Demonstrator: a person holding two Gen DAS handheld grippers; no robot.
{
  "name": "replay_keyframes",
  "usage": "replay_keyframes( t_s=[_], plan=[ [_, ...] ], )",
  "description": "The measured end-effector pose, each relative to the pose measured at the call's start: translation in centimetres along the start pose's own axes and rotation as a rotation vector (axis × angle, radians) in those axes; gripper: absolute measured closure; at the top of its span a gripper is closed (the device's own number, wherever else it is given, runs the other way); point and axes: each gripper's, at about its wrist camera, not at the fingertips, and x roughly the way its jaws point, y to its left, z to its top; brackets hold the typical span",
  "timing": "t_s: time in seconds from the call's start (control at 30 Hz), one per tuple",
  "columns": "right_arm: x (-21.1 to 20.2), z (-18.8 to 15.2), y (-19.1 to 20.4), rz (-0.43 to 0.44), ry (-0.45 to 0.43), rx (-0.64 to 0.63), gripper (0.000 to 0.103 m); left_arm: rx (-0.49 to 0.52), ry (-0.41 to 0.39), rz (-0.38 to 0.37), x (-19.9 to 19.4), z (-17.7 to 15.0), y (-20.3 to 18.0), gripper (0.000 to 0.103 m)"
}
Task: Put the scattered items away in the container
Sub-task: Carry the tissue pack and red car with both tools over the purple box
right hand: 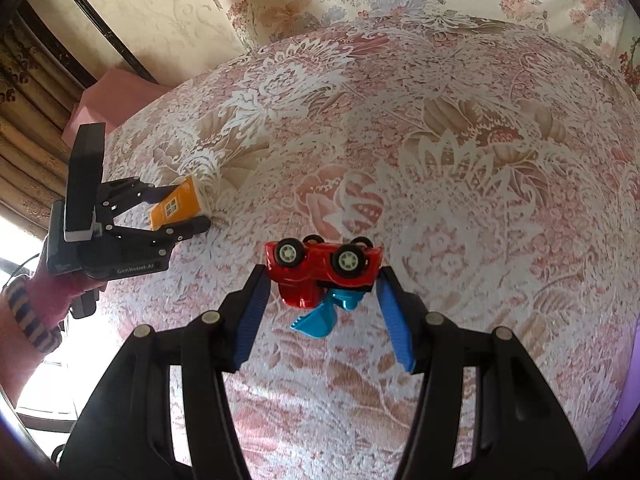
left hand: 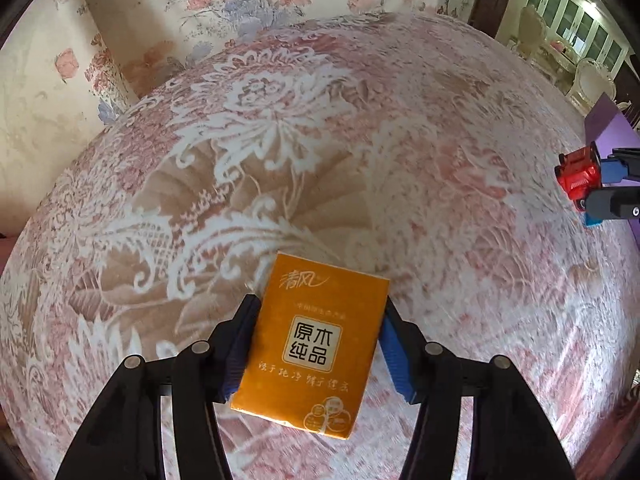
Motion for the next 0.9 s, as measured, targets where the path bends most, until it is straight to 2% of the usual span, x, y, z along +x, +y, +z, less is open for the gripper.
replay_keyframes(
  t_s=[0.23, 0.43, 0.9],
  plan=[
    [0.0, -1.7, -0.5, -0.002, 0.025, 0.004, 0.045, -0.028, 0.011, -0.025, -0.3, -1.1, -1.7, 0.045],
    [-1.2, -3.6, -1.1, 0.005, 0.031, 0.005, 0.045, -0.016, 0.014, -0.043, -0.4, -1.3, -5.1, 0.045],
    [-5.7, -7.9, -3.4, 0.048, 0.027, 0.007, 0.045, -0.018, -0.006, -0.101, -3.5, -1.8, -14.2, 0.045]
  ],
)
